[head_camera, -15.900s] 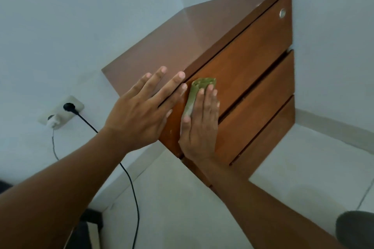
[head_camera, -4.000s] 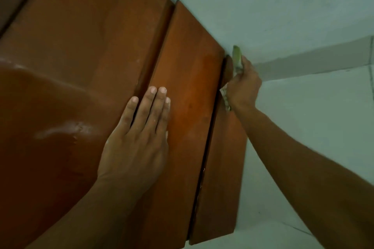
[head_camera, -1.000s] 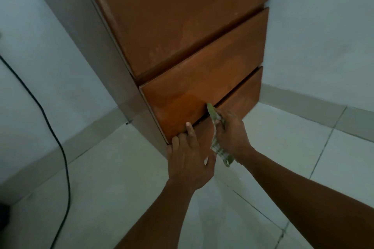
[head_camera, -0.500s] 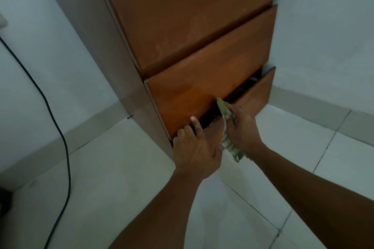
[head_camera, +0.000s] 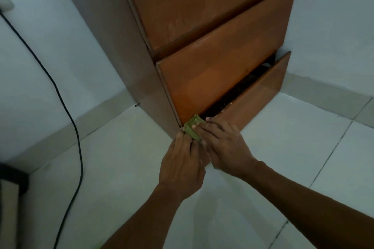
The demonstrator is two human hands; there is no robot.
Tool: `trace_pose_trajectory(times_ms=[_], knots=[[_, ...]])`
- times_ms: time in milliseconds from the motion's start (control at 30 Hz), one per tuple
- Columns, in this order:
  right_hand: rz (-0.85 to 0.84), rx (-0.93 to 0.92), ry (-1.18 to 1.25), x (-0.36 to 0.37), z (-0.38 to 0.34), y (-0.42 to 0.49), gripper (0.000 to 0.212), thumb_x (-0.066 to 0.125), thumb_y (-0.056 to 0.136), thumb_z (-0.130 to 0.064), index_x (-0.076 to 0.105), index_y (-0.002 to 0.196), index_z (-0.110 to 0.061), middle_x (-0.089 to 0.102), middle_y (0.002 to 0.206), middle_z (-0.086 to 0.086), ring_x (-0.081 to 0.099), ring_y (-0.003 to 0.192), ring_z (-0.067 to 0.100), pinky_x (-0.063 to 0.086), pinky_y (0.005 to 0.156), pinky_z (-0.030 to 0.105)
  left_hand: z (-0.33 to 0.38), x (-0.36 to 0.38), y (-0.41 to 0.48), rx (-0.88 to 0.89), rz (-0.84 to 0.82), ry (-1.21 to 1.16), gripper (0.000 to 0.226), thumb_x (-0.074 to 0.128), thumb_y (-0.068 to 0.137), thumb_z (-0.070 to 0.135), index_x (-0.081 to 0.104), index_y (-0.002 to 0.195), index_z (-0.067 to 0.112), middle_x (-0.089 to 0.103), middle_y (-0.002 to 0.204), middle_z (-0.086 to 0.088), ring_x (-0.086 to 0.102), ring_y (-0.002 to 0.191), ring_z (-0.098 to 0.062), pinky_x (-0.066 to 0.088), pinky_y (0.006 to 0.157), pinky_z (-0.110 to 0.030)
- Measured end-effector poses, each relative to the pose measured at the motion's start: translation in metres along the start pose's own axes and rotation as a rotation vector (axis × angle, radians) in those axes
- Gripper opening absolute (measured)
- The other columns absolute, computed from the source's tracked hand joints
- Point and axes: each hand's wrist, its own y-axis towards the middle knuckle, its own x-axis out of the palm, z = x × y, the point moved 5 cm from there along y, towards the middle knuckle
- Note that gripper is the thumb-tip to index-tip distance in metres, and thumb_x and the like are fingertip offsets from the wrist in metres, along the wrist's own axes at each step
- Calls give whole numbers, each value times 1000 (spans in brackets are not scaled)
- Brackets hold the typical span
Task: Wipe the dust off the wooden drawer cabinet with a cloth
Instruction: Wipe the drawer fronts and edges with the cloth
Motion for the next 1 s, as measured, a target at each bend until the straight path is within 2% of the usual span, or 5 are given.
trace_pose_trajectory(times_ms=[100, 200, 633, 767, 1000], knots=[[-86, -40, 28, 8, 11, -1, 50, 29, 105, -35, 38, 152, -19, 43, 156, 2, 30, 150, 22, 35, 113, 43, 6, 2, -1, -51, -7, 11, 82, 69, 79, 33, 43, 146, -7, 45, 150, -30, 44, 140, -42, 25, 118, -45], [-103, -34, 30, 10, 33, -1, 50, 30, 107, -32, 34, 154, -17, 39, 158, 5, 26, 151, 22, 34, 118, 46, 14, 10, -1, -62, -36, 42, 88, 48, 88, 36, 12, 157, -6, 9, 165, -28, 11, 154, -40, 9, 124, -44], [56, 183, -126, -13, 151, 25, 42, 40, 95, -24, 63, 128, -11, 65, 128, 9, 55, 123, 34, 48, 91, 46, 27, 19, 34, -18, -165, 48, 91, 40, 95, 39, -15, 156, 0, -25, 165, -18, -24, 153, -30, 7, 127, -45], [174, 330, -18, -18, 157, 37, 39, 42, 92, -18, 64, 121, -7, 66, 117, 13, 57, 110, 38, 46, 90, 46, 24, 14, 51, 74, -156, 69, 85, 37, 99, 40, -11, 157, 1, -20, 166, -17, -20, 154, -29, 9, 127, -46], [105, 23, -42, -3, 124, 22, 41, 49, 90, -29, 61, 128, -18, 64, 132, 2, 53, 131, 26, 34, 98, 37, 23, 17, 85, 224, -74, 121, 78, 40, 97, 37, 12, 158, -3, 7, 167, -22, 8, 156, -35, 24, 123, -47]])
